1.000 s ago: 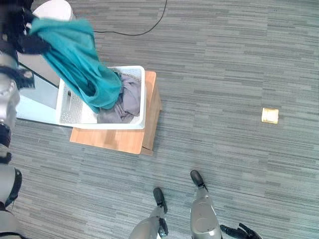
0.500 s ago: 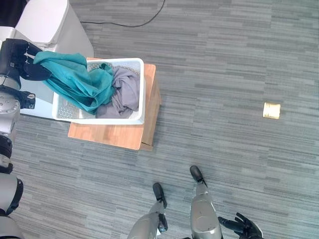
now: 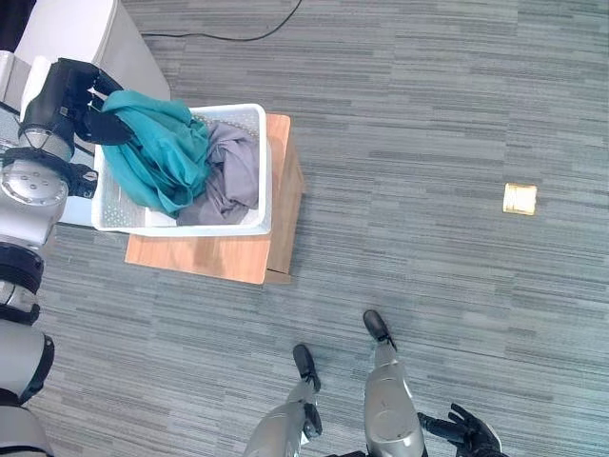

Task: Pick up bed clothes into laundry basket.

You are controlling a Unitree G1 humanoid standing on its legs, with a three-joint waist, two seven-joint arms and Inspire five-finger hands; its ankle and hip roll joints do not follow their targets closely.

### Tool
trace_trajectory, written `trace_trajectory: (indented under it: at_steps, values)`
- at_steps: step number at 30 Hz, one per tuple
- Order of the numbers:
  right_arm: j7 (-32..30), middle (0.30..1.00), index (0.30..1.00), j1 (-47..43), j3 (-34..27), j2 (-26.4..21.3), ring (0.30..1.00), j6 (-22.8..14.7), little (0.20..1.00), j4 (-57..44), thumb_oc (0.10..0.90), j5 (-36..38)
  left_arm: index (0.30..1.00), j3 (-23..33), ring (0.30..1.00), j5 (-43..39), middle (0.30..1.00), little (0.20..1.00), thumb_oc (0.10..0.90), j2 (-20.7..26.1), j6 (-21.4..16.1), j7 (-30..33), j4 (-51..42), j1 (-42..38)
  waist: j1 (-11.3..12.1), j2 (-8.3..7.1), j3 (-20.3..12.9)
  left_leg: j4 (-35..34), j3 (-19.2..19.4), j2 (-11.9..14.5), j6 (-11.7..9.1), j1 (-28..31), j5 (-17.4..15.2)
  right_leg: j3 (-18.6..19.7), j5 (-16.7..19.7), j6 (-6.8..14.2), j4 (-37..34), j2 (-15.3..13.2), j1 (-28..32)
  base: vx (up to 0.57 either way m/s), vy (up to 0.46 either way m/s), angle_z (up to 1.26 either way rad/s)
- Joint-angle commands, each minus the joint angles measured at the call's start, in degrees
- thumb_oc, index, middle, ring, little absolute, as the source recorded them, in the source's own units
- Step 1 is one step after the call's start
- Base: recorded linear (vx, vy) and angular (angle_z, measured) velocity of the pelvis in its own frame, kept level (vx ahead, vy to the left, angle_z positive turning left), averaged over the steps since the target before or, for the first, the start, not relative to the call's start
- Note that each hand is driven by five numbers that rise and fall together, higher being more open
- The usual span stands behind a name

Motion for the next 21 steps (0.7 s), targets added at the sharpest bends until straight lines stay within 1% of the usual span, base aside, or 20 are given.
trace_trajectory:
  at_steps: [1,2,8,11,15,16,21]
  values:
    - [-1.12,0.9,0.9,4.81,-0.09,-4.63,0.9,0.68,0.9,0.9,0.8,-0.84,0.3,3.13,0.3,0.16,0.3,0.3,0.4,2.91,-3.4,1.51,4.97,-10.17,-0.06,3.23,-2.84,0.01,0.48,2.45,-3.13,-1.94,-0.79,-1.64,-2.85,2.6,2.22,-0.69,-0.63,0.0,-0.009,-0.03]
    - [-0.97,0.9,0.9,4.59,0.34,-4.76,0.9,0.93,0.9,1.97,0.8,-1.17,0.9,2.46,0.9,0.27,0.9,0.9,0.8,2.68,-2.62,0.64,7.41,-10.61,0.04,3.52,-2.8,0.01,0.53,2.44,-3.1,-1.89,-0.77,-1.72,-2.87,2.55,2.2,-0.66,-0.52,0.0,0.0,0.0]
    - [-1.24,0.9,0.9,3.38,0.99,-4.72,0.9,1.26,0.9,3.86,0.8,-1.58,0.9,1.61,0.9,0.82,0.9,0.9,0.8,2.61,-2.41,0.37,8.37,-11.37,0.4,4.25,-3.21,0.01,0.21,2.4,-3.12,-1.58,-0.79,-2.04,-3.09,2.46,2.22,-0.73,-0.04,0.0,0.0,0.0]
    - [-1.58,0.9,0.9,2.43,1.49,-4.44,0.9,1.27,0.9,4.73,0.8,-1.64,0.9,1.08,0.9,1.28,0.9,0.9,0.8,4.18,-2.73,0.71,6.93,-11.25,1.18,5.04,-3.81,0.01,-0.19,2.3,-3.13,-1.39,-0.74,-2.5,-3.35,2.38,1.99,-0.86,0.7,0.0,0.0,0.0]
    - [-1.72,0.9,0.9,2.42,1.64,-4.46,0.9,1.23,0.9,4.42,0.8,-1.92,0.9,1.31,0.9,1.34,0.9,0.9,0.8,5.27,-2.91,0.96,5.64,-10.65,1.41,5.36,-4.02,0.01,-0.44,2.23,-3.17,-1.22,-0.75,-2.87,-3.42,2.37,1.86,-0.93,1.11,0.0,-0.001,0.04]
    - [-1.66,0.9,0.9,2.77,1.56,-4.4,0.9,1.18,0.9,3.47,0.8,-2.39,0.9,1.58,0.9,1.44,0.9,0.9,0.8,6.67,-3.15,0.91,4.15,-9.91,1.67,5.75,-4.37,0.01,-0.66,2.24,-3.24,-0.91,-0.75,-3.2,-3.52,2.35,1.91,-0.97,1.5,0.0,0.0,0.11]
    - [-1.69,0.9,0.9,3.68,1.25,-4.54,0.9,1.19,0.9,2.17,0.8,-3.0,0.9,1.74,0.9,1.67,0.9,0.9,0.8,7.69,-3.36,0.94,2.84,-9.43,1.87,6.01,-4.95,0.01,-0.87,2.28,-3.38,-0.77,-0.7,-3.65,-3.65,2.33,1.84,-1.18,2.09,-0.01,0.001,0.06]
